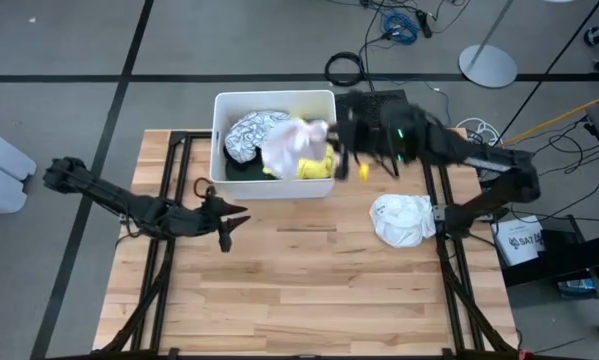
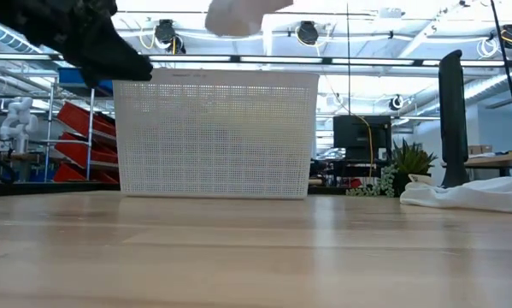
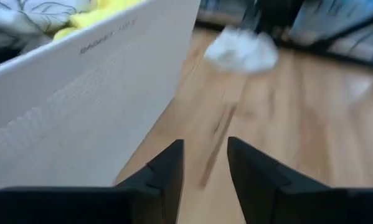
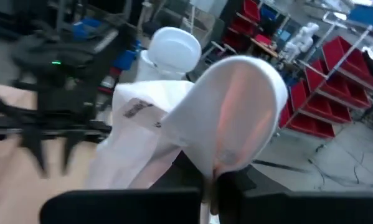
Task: Fold laundry
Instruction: Put the folded pink underwear into the white laundry bin
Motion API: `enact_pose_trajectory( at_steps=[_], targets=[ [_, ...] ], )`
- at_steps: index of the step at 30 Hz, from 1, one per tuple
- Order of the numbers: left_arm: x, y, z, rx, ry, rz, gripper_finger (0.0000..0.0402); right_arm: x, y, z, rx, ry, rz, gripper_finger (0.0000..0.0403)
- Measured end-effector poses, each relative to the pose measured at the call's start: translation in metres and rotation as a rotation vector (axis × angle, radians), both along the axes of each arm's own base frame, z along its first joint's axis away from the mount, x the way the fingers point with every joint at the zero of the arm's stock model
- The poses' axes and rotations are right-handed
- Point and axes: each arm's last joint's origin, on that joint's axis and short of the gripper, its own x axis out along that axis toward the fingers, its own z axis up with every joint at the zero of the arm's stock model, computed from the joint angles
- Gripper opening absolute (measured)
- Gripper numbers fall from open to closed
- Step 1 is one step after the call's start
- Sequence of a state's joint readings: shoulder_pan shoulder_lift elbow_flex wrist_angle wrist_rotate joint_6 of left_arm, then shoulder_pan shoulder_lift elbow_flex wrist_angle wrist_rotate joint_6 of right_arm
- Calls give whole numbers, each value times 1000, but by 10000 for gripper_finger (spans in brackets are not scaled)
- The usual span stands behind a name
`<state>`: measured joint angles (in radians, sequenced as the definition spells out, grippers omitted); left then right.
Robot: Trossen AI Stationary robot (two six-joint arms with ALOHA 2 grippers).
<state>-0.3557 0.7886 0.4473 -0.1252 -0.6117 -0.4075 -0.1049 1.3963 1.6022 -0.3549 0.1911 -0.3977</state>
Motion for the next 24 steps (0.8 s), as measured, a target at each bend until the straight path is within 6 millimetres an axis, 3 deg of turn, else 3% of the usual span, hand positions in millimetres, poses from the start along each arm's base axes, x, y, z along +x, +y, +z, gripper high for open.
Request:
enact_pose_trajectory(
  at_steps=[3,5,14,17,24],
  targets=[
    [-2,1,-9,-2,-136,-23,132,9,-37,7,37,10,-34,5],
    [-2,1,-11,11,-209,-34,132,19,-63,1,74,33,-68,4],
    [0,-3,10,99,-426,-165,132,63,-165,-88,265,229,-259,4],
    [0,-4,14,111,-447,-204,132,76,-184,-120,325,282,-300,4],
    [1,-5,14,109,-449,-214,132,101,-198,-178,334,417,-356,4]
  ],
)
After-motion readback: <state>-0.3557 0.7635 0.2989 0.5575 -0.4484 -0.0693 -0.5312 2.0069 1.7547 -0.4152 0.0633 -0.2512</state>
